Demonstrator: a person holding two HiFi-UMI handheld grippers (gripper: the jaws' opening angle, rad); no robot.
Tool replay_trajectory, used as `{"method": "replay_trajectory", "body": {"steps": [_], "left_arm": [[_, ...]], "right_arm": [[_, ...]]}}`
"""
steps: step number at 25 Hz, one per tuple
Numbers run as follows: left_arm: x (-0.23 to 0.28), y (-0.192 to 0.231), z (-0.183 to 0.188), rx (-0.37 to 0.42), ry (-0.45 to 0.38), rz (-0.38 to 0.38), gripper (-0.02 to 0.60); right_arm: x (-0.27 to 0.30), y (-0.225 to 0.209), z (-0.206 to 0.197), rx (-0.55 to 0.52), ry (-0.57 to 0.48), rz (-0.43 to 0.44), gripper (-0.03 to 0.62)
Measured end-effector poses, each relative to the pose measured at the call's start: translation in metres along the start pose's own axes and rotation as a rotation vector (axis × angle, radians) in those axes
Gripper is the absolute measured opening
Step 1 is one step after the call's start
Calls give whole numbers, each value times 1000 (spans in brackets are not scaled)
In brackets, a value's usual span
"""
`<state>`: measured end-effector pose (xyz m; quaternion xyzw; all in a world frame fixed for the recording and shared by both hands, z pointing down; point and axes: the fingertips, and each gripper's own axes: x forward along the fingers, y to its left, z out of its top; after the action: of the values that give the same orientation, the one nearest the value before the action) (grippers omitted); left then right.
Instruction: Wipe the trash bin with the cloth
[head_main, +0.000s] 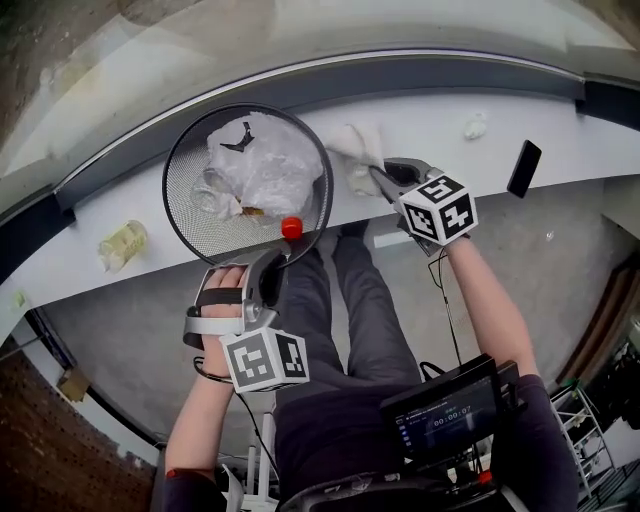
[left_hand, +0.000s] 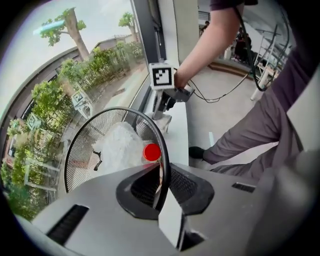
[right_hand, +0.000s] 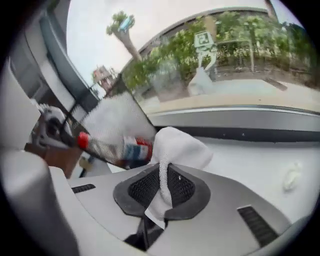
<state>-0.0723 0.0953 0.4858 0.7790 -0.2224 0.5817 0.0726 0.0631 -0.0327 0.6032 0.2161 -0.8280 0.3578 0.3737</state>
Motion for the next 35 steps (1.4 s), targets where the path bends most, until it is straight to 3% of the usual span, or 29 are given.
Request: {"method": "replay_trajectory", "body": {"steps": [4,5,7,8,11,14,15,17,22,28,35], "left_arm": [[1,-4,-1,-50,-13,-6,43],[-1,-5,0,-63,-23,-19,75],[-9,-7,-1,-62,-21,-51,220],[-13,-7,-6,-39,-6,-59,248],[-10,0,-33,101,66,-33,264],[0,9,-42,202,97,-2,258],[2,10,-39,204,86,5,204],[1,11,-29,171,62,7,104],[3,4,-17,28,27,-39,83],[1,4,9,-182,-83,-54,39],[2,8,23,-281,-120,-46,39]], "right_arm": [[-53,30,72,99,-255,137,37],[-62,35,86,109,-302,160,37],[-75,40,107,129,-374,189,37],[-78,42,113,145,-400,200,37],[-74,49,117,209,-440,240,37],[-58,55,104,167,-382,232,37],[-52,59,97,138,-353,228,37],[-45,72,83,78,-302,236,37],[-29,111,58,-38,-221,286,37],[-32,141,44,-56,-206,362,37],[-37,174,33,-143,-179,415,36]]}}
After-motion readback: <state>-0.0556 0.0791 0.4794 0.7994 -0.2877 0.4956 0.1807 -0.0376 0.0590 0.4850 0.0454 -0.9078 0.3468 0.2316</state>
